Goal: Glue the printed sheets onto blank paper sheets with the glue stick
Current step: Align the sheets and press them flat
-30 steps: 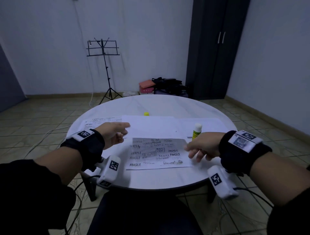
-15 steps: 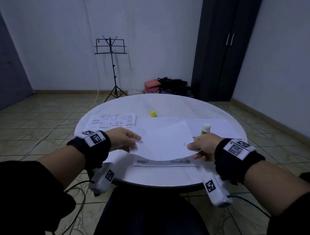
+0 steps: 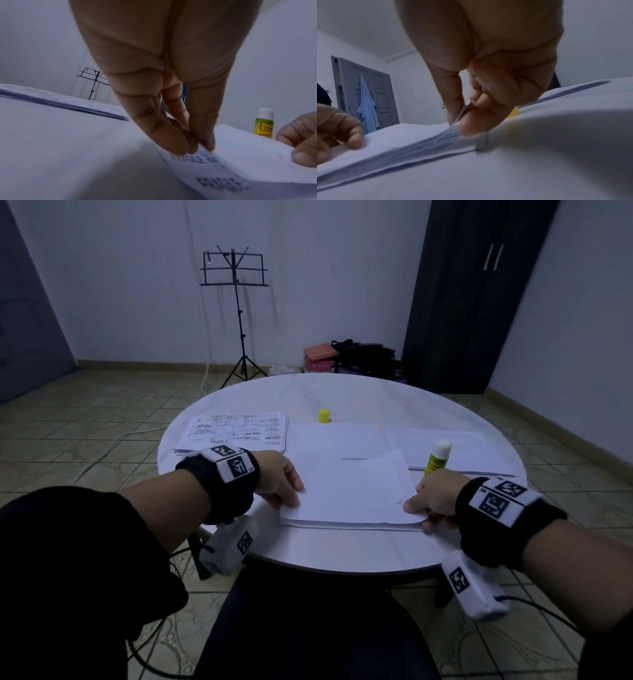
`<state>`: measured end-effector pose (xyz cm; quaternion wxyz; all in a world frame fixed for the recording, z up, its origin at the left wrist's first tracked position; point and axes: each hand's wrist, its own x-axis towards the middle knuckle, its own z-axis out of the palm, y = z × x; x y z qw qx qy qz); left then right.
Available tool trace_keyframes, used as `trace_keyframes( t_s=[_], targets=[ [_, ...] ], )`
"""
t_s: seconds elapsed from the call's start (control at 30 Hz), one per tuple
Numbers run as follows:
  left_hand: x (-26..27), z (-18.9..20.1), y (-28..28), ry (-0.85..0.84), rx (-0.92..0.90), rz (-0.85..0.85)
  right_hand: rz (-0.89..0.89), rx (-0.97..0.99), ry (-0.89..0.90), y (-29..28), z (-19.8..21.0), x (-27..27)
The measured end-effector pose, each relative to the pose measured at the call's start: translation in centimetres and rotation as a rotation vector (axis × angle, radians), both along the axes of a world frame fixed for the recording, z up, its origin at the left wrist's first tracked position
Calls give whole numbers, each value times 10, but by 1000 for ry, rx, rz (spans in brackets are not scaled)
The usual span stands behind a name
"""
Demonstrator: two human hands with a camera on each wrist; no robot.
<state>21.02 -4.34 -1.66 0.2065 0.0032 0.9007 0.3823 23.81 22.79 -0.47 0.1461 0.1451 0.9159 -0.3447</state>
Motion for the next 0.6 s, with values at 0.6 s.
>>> trace_keyframes(
  t_s=[0.6],
  targets=[
    [-6,-14,-3,-33,-42,-85,58,75,-100,7,-13,-12]
  ],
)
